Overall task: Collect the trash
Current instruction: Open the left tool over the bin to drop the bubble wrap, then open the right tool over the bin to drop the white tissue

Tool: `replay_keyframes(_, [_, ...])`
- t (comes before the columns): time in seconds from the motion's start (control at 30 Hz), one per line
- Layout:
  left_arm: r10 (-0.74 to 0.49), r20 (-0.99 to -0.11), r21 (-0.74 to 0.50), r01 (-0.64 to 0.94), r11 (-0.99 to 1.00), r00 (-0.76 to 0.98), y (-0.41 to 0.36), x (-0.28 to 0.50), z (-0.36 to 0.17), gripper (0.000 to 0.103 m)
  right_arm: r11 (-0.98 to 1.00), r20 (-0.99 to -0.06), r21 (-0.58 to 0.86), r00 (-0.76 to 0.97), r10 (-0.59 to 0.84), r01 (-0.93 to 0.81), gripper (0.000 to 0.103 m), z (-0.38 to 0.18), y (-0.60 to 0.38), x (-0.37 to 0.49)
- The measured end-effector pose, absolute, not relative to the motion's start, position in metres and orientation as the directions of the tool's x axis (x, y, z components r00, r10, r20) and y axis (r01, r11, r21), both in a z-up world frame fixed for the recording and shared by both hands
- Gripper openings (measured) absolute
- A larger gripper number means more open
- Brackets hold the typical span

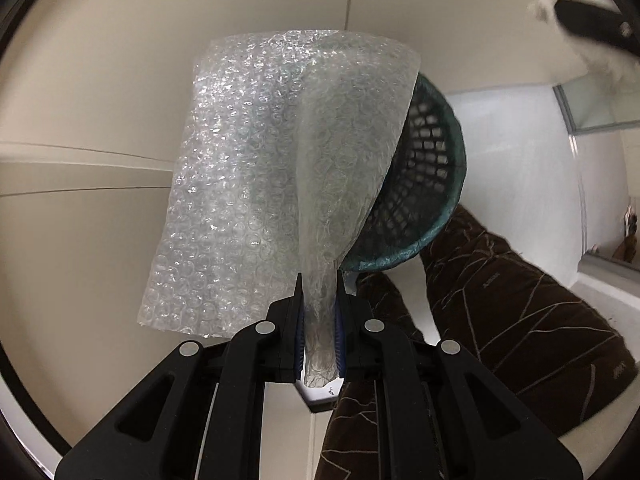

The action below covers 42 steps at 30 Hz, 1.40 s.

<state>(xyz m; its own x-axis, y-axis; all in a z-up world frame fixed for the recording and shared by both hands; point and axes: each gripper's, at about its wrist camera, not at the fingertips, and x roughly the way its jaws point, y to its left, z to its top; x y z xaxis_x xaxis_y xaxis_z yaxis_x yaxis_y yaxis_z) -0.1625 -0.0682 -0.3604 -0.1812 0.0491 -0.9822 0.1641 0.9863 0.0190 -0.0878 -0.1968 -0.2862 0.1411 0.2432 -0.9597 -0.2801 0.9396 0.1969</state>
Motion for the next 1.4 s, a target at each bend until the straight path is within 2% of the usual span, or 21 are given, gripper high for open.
replay_keyframes(0.17, [0.055,-0.974,0.016,0.176,0.984,-0.218,-0.078,-0.162,-0.386,0.011,0.940,-0.963,0.196,0.125,0.238,-0.279,0.011,-0.298,-0.201,-0.085])
replay_keyframes(0.37, [0.036,-0.972,0.003,0.139,0.990,-0.231,-0.078,-0.154,-0.397,0.011,0.945,-0.973,0.180,0.095,0.212,-0.272,0.011,-0.315,-0.206,-0.085])
replay_keyframes(0.6, [0.064,-0.959,0.019,0.165,0.986,-0.275,-0.084,-0.149,-0.410,0.011,0.956,-0.982,0.167,0.042,0.183,-0.242,0.011,-0.333,-0.211,-0.091])
replay_keyframes(0.9, [0.093,-0.952,0.031,0.211,0.977,-0.291,-0.098,-0.147,-0.433,0.017,0.958,-0.984,0.165,0.033,0.178,-0.233,0.011,-0.332,-0.214,-0.088])
replay_keyframes(1.03, [0.083,-0.963,0.031,0.199,0.980,-0.255,-0.097,-0.144,-0.426,0.037,0.960,-0.983,0.167,0.035,0.179,-0.226,0.011,-0.333,-0.221,-0.089])
replay_keyframes(1.1, [0.072,-0.969,0.028,0.183,0.983,-0.236,-0.096,-0.141,-0.424,0.043,0.960,-0.983,0.166,0.036,0.179,-0.225,0.011,-0.332,-0.222,-0.088])
replay_keyframes(1.17, [0.068,-0.975,0.032,0.167,0.985,-0.209,-0.095,-0.138,-0.421,0.055,0.960,-0.983,0.167,0.041,0.181,-0.224,0.011,-0.338,-0.222,-0.089])
replay_keyframes(1.4, [0.021,-0.999,0.018,0.061,0.998,-0.040,-0.075,-0.128,-0.378,0.078,0.953,-0.976,0.190,0.060,0.209,-0.238,0.011,-0.329,-0.215,-0.087])
